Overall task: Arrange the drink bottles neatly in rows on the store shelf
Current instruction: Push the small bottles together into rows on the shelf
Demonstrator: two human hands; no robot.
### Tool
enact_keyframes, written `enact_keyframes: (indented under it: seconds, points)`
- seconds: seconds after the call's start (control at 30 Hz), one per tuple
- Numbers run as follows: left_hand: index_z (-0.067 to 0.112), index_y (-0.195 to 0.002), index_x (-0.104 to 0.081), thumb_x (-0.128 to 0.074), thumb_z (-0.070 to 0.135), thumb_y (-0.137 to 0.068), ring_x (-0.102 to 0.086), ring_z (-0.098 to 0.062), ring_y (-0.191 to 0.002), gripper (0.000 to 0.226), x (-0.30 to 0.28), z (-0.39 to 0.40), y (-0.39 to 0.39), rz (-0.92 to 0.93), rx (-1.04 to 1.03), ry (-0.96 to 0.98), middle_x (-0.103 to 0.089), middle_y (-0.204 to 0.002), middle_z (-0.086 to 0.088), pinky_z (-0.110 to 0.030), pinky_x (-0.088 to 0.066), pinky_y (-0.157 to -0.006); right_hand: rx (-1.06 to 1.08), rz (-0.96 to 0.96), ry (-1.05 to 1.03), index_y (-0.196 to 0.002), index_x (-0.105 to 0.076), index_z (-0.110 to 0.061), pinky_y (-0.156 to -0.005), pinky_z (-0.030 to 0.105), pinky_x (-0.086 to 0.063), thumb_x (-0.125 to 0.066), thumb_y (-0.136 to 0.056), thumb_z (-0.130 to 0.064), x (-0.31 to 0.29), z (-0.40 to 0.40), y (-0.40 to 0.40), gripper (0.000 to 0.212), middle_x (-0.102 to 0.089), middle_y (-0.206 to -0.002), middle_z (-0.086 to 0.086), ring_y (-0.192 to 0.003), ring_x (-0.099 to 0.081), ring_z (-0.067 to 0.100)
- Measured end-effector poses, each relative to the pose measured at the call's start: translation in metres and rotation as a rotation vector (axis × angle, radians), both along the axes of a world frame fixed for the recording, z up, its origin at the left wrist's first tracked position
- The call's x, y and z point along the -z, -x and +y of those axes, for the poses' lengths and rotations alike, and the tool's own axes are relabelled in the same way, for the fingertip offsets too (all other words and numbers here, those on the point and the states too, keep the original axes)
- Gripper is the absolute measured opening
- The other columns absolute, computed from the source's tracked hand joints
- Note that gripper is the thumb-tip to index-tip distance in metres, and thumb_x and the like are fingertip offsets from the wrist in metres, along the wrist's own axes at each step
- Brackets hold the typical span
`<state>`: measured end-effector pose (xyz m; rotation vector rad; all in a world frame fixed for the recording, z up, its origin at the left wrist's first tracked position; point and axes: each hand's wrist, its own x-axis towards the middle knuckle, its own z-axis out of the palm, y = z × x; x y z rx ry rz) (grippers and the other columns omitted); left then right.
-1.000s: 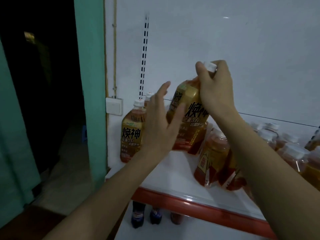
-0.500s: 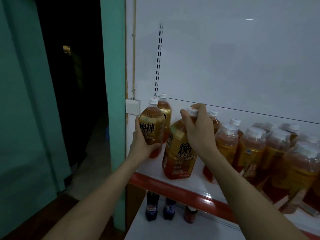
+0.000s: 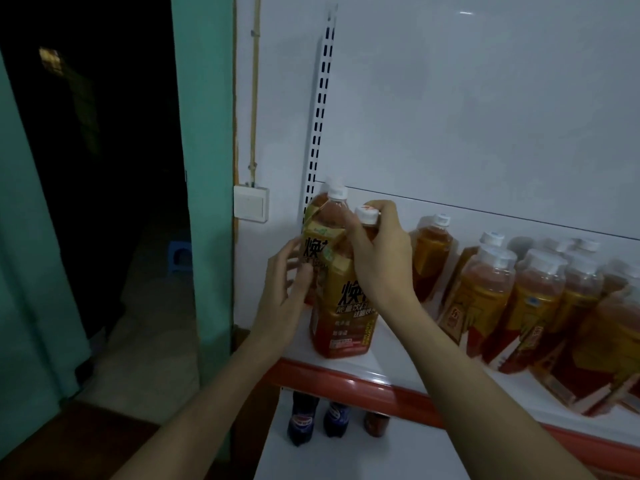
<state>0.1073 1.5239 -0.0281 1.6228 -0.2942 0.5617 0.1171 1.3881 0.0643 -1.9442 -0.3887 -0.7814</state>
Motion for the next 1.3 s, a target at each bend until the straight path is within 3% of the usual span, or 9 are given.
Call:
enact_keyframes:
  seconds: [0.1,0.2,0.47,0.57,0.67,0.77,0.97,1.1,1.3]
  points:
    - [0.061,-0.142,-0.009,-0.067,0.072,-0.069,-0.042,0.011,-0.125,0.094,0.009,0.008,0.005,0.065,0.239,-0.118,-0.03,-0.142,0.022,-0.017,-0.051,-0.094,0.039,0.03,0.005,-0.109,-0.049,-0.02,-0.074,0.048,-0.057,-0.057,-0.101,-0.044,-0.001,0.022,-0.002,0.027,-0.068,-0.089,-0.006,-0.081,-0.068,0.016]
    - [0.077,-0.132,-0.002,-0.082,0.044,-0.066,-0.043,-0.004,-0.135,0.109,0.014,0.014,0.0,0.034,0.3,-0.137,-0.029,-0.149,0.022,-0.038,-0.047,-0.107,0.054,0.035,0.017,-0.111,-0.049,-0.017,-0.076,0.048,-0.057,-0.057,-0.101,-0.042,-0.001,0.038,-0.002,0.028,-0.067,-0.09,-0.007,-0.083,-0.067,0.016]
    - [0.069,-0.14,0.0,-0.087,0.031,-0.068,-0.039,-0.012,-0.14,0.119,0.019,0.018,-0.005,0.05,0.285,-0.085,-0.027,-0.157,0.011,-0.051,-0.043,-0.11,0.139,-0.027,0.027,-0.118,-0.051,-0.018,-0.069,0.046,-0.056,-0.053,-0.104,-0.038,0.006,0.049,0.004,0.025,-0.065,-0.076,-0.007,-0.069,-0.064,0.013]
    - [0.056,-0.148,-0.003,-0.088,0.031,-0.067,-0.035,-0.015,-0.141,0.12,0.02,0.02,-0.002,0.046,0.216,-0.107,-0.026,-0.154,0.007,-0.051,-0.043,-0.109,0.074,0.046,0.013,-0.132,-0.047,-0.018,-0.082,0.043,-0.057,-0.05,-0.105,-0.038,0.009,0.044,0.01,0.034,-0.068,-0.097,-0.006,-0.088,-0.067,0.011]
    - [0.036,-0.152,-0.016,-0.086,0.031,-0.072,-0.028,-0.008,-0.138,0.106,0.019,0.015,0.014,-0.051,-0.009,-0.195,-0.026,-0.149,0.006,-0.023,-0.033,-0.111,0.07,0.126,-0.034,-0.146,-0.041,-0.017,-0.104,0.033,-0.048,-0.048,-0.105,-0.044,0.024,0.025,0.026,0.049,-0.057,-0.136,-0.003,-0.123,-0.054,0.007]
    - [0.018,-0.142,-0.04,-0.076,0.03,-0.083,-0.031,-0.007,-0.131,0.07,0.014,0.001,0.043,-0.248,-0.266,-0.269,-0.037,-0.141,-0.005,0.0,-0.023,-0.102,0.114,0.128,-0.066,-0.136,-0.047,-0.021,-0.099,0.032,-0.047,-0.048,-0.104,-0.043,0.039,-0.004,0.045,0.038,-0.057,-0.128,-0.007,-0.119,-0.055,0.008]
    - [0.016,-0.116,-0.057,-0.055,0.028,-0.09,-0.047,-0.014,-0.112,0.029,0.01,-0.073,0.091,-0.359,-0.253,-0.393,-0.051,-0.118,0.004,-0.014,-0.035,-0.101,0.122,0.152,-0.03,-0.101,-0.06,-0.016,-0.076,0.045,-0.056,-0.052,-0.103,-0.024,0.045,-0.084,0.099,0.012,-0.065,-0.085,-0.001,-0.078,-0.063,0.017]
    - [0.015,-0.108,-0.062,-0.048,0.032,-0.09,-0.051,-0.012,-0.104,0.028,0.006,-0.149,0.13,-0.303,-0.1,-0.458,-0.06,-0.108,0.003,-0.018,-0.041,-0.092,0.172,0.233,0.077,-0.082,-0.061,-0.014,-0.071,0.051,-0.056,-0.052,-0.103,-0.03,0.051,-0.167,0.152,0.028,-0.064,-0.071,0.005,-0.067,-0.061,0.023]
    - [0.016,-0.108,-0.067,-0.062,0.022,-0.092,-0.056,-0.017,-0.102,0.017,-0.003,-0.266,0.168,-0.284,0.01,-0.553,-0.064,-0.105,0.003,-0.026,-0.045,-0.086,0.349,0.258,0.203,-0.074,-0.06,-0.008,-0.059,0.043,-0.046,-0.051,-0.102,-0.036,0.053,-0.294,0.229,0.041,-0.06,-0.064,0.007,-0.058,-0.054,0.018]
